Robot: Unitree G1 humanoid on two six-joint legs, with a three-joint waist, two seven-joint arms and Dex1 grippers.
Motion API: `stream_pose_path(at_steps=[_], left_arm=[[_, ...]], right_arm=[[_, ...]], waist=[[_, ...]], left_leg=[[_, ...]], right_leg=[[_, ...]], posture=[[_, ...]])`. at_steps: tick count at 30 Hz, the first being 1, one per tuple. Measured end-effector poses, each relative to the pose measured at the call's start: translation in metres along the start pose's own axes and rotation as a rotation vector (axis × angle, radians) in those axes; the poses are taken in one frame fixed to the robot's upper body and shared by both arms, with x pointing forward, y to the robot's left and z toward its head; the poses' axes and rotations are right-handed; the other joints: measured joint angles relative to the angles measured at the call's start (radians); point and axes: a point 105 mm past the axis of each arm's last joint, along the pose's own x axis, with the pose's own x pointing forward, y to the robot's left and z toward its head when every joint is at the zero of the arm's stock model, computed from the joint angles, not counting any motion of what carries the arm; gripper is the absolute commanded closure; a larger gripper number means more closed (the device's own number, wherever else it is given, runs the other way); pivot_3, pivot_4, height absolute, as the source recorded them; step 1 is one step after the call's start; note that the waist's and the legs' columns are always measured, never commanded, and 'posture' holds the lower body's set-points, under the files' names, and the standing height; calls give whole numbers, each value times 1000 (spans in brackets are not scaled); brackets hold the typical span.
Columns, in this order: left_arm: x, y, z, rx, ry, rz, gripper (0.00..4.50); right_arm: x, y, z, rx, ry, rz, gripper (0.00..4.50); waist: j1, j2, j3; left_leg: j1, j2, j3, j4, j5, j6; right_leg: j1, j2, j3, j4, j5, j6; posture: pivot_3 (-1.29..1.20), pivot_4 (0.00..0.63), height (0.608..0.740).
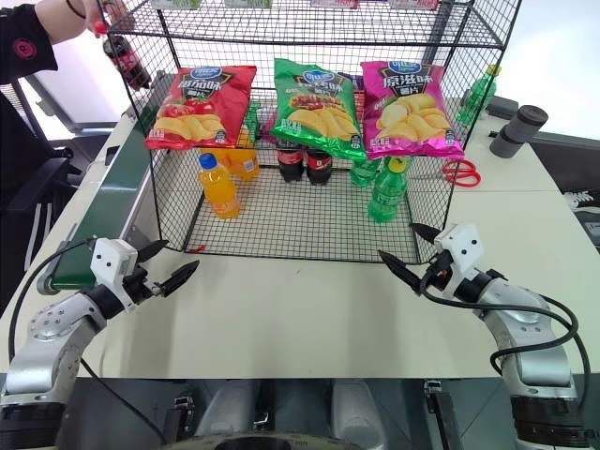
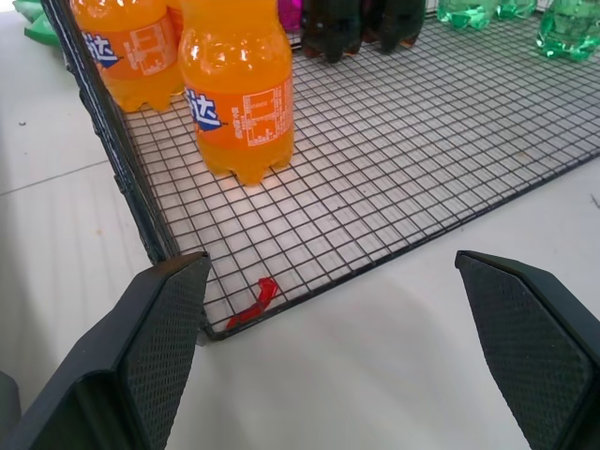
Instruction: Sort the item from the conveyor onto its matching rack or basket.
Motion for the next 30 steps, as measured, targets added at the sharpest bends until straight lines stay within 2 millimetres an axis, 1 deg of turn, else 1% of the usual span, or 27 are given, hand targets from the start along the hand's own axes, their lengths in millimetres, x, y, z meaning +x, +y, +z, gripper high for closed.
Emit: stream_pose_path(at_steps=[7, 12, 18, 21, 23, 24, 30], left_arm=[[-13, 22, 14, -7, -58, 107, 0], [-20, 33, 19, -19, -86, 165, 0], [-34, 56, 29, -42, -147, 304, 0], [-44, 81, 30, -77, -187, 461, 0], [-51, 95, 26, -114, -204, 560, 0], [-53, 99, 23, -132, -206, 588, 0], [-54, 101, 13, -148, -188, 632, 0]], right_arm=[[15, 3, 11, -15, -41, 41, 64], [21, 6, 12, -7, -53, 64, 64], [29, 15, 12, 15, -51, 108, 64], [36, 29, 15, 23, -69, 153, 64], [41, 39, 20, 26, -93, 184, 64], [43, 46, 22, 28, -101, 204, 64], [51, 72, 31, 32, -135, 295, 64]], waist=[[1, 0, 0], [2, 0, 0], [1, 0, 0], [1, 0, 0], [1, -1, -1], [1, -2, -1], [3, -3, -2]], left_leg=[[0, 0, 0, 0, 0, 0], [0, 0, 0, 0, 0, 0], [0, 0, 0, 0, 0, 0], [0, 0, 0, 0, 0, 0], [0, 0, 0, 0, 0, 0], [0, 0, 0, 0, 0, 0], [0, 0, 0, 0, 0, 0]], right_leg=[[0, 0, 0, 0, 0, 0], [0, 0, 0, 0, 0, 0], [0, 0, 0, 0, 0, 0], [0, 0, 0, 0, 0, 0], [0, 0, 0, 0, 0, 0], [0, 0, 0, 0, 0, 0], [0, -1, -1, 0, 0, 0]], posture=[[0, 150, 740], [0, 150, 740], [0, 150, 740], [0, 150, 740], [0, 150, 740], [0, 150, 740], [0, 150, 740]])
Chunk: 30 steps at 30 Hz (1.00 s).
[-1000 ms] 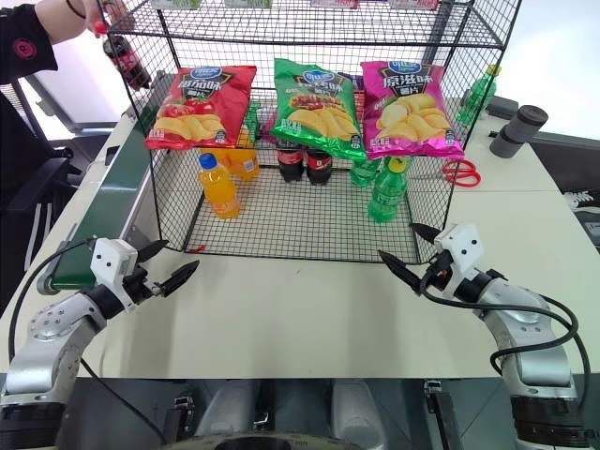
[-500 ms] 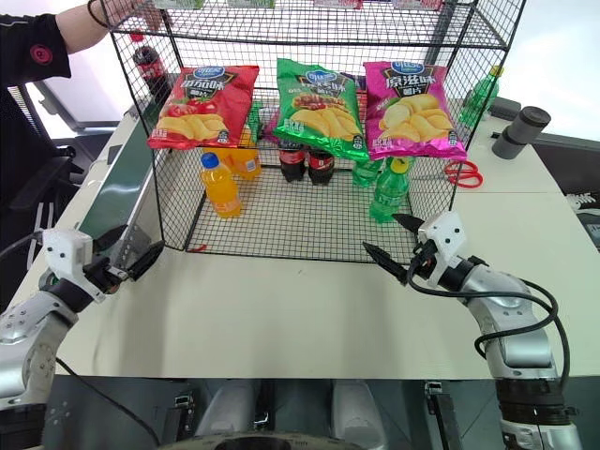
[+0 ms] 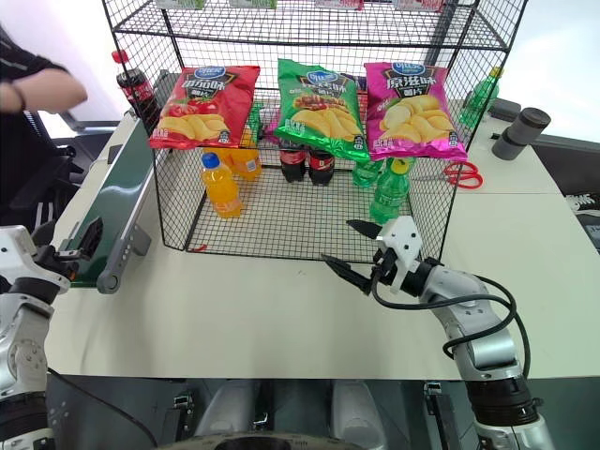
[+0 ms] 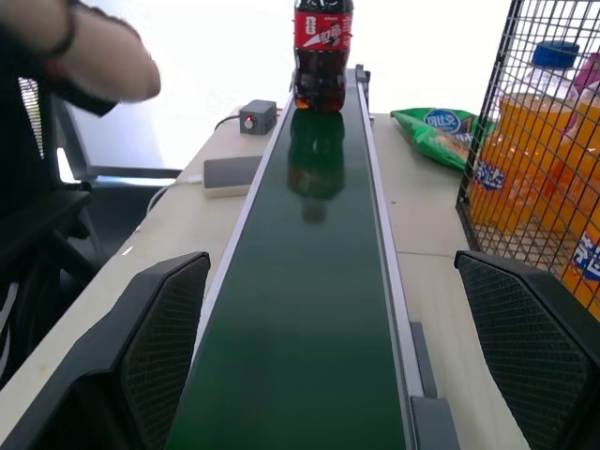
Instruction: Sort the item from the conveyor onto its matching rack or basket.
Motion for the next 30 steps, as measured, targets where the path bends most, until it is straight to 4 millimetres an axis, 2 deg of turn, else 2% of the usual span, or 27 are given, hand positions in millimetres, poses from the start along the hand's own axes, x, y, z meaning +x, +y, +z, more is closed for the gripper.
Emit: stream_pose_path(at_steps=[8, 13, 30], left_arm=[[7, 3, -3, 21, -11, 53, 0], [8, 3, -7, 12, -11, 64, 0], [14, 3, -4, 6, -43, 94, 0]], right_arm=[[22, 38, 9, 19, -62, 134, 64], [28, 50, 6, 44, -65, 172, 64], [35, 52, 10, 38, -84, 173, 64]], waist=[[-3, 0, 0], [-2, -1, -1], [-2, -1, -1]], left_leg=[[0, 0, 0, 0, 0, 0], [0, 0, 0, 0, 0, 0], [0, 0, -1, 0, 0, 0]], right_leg=[[0, 0, 0, 0, 0, 0], [0, -1, 0, 0, 0, 0], [0, -1, 0, 0, 0, 0]], posture=[[0, 150, 740], [0, 150, 740], [0, 150, 740]])
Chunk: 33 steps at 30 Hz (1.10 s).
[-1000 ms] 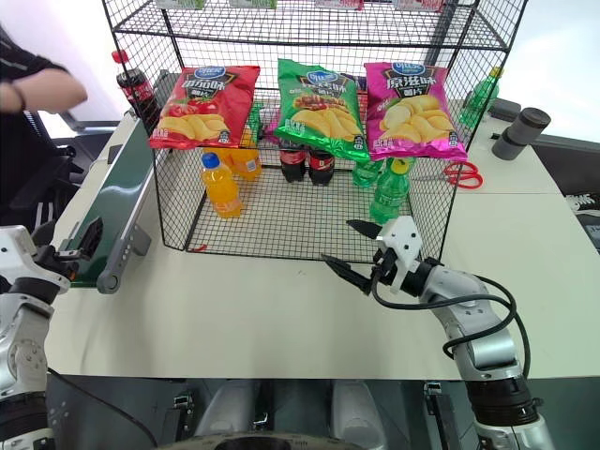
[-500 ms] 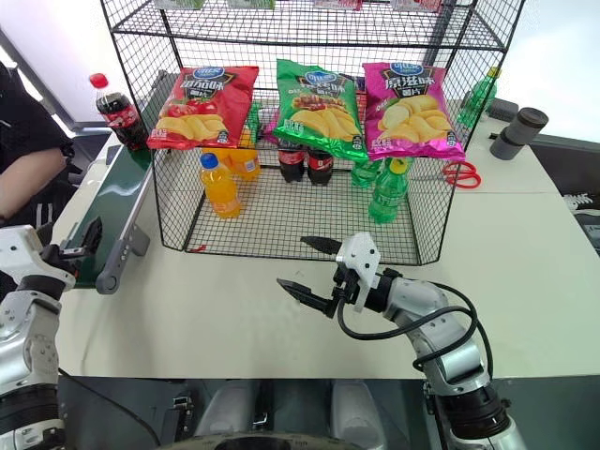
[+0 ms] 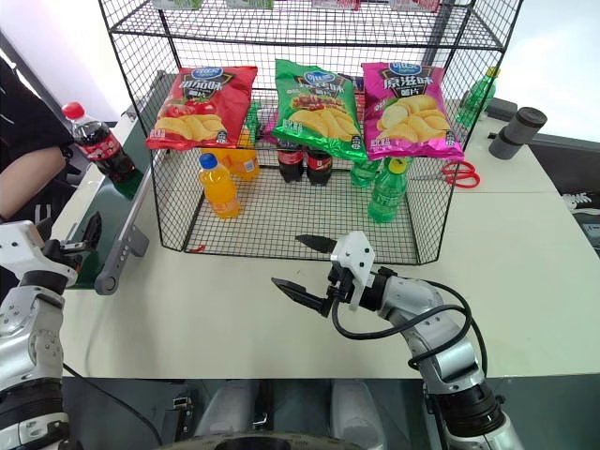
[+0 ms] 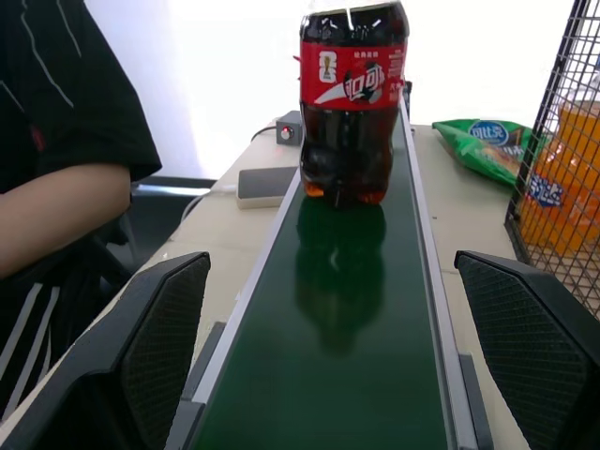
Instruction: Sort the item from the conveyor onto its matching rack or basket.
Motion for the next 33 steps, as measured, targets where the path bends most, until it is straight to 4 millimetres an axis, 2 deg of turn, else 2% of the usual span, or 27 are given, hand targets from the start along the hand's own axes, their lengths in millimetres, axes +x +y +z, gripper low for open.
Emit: stream_pose_path(at_steps=[23, 28, 33], left_arm=[[-1, 3, -6, -9, 5, 36, 0], [-2, 3, -8, -19, 10, 36, 1597], [-1, 5, -6, -8, 10, 24, 1603]], right_arm=[[4, 2, -2, 21, 3, -2, 64], [4, 2, -2, 23, 3, -2, 0], [4, 2, -2, 24, 2, -2, 0]], waist=[[0, 0, 0], [0, 0, 0], [1, -1, 0]], left_leg=[[0, 0, 0, 0, 0, 0], [0, 0, 0, 0, 0, 0], [0, 0, -1, 0, 0, 0]], right_leg=[[0, -1, 0, 0, 0, 0], [0, -1, 0, 0, 0, 0], [0, -1, 0, 0, 0, 0]], posture=[[0, 150, 740], [0, 150, 740], [0, 150, 740]])
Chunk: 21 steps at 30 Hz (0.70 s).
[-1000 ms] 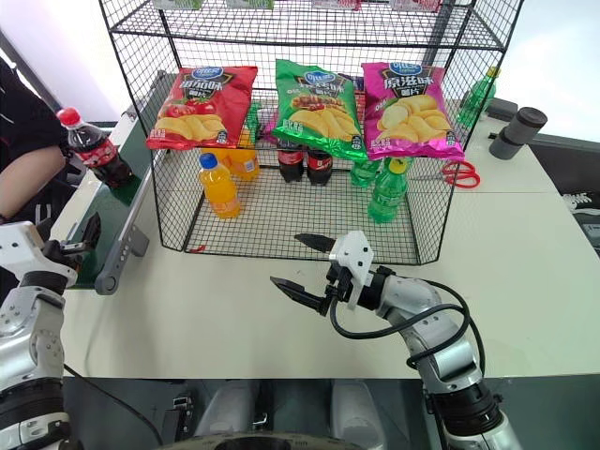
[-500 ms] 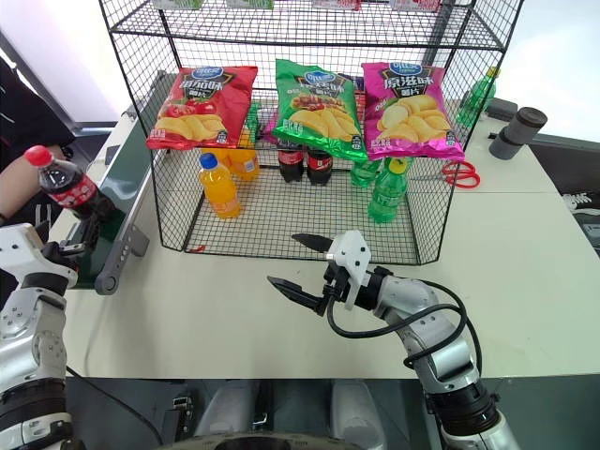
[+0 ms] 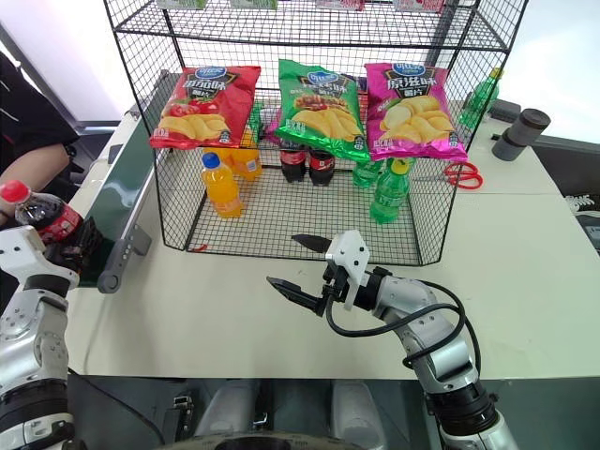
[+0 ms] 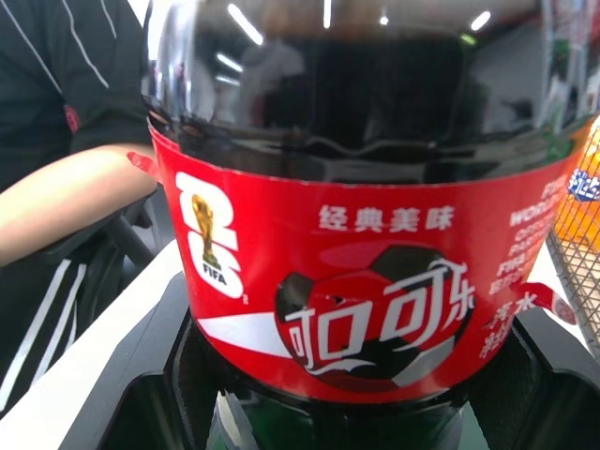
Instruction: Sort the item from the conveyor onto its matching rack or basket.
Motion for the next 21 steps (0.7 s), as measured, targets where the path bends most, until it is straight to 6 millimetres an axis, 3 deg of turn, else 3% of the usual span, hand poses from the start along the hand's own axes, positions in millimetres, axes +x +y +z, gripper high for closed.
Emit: stream_pose_path(at_steps=[3, 6, 10, 17, 21], left_arm=[[2, 1, 12, 34, -16, -63, 1603], [4, -6, 40, 94, -51, -197, 1603], [-12, -55, 71, 166, -52, -553, 1603], [-59, -158, 39, 125, 131, -1073, 1603], [-73, -213, 27, 76, 110, -1263, 1603]], right_arm=[[1, -1, 1, -4, -1, 1, 0], [2, -2, 4, -12, -1, 7, 0], [2, -8, 13, -19, -11, 16, 0], [3, -6, 32, 29, -58, 72, 0], [8, -2, 36, 37, -67, 84, 0]], waist=[[-2, -2, 0], [-4, -3, 0], [-4, -1, 1], [-8, 0, 1], [-2, 1, 2]], left_leg=[[-1, 0, 0, 0, 0, 0], [-2, 0, 0, -1, 0, 0], [-2, -1, 0, -2, 0, -1], [-2, -1, 0, -4, 0, -1], [-3, -1, 0, -3, 0, 0]], right_leg=[[-1, 0, 0, 0, 0, 0], [-2, -1, 0, -1, 0, -1], [-2, -4, 0, -4, -2, -4], [-2, -4, 0, -4, -2, -4], [-3, -3, 0, -4, -2, -4]], posture=[[0, 150, 740], [0, 150, 740], [0, 150, 740], [0, 150, 740], [0, 150, 740]])
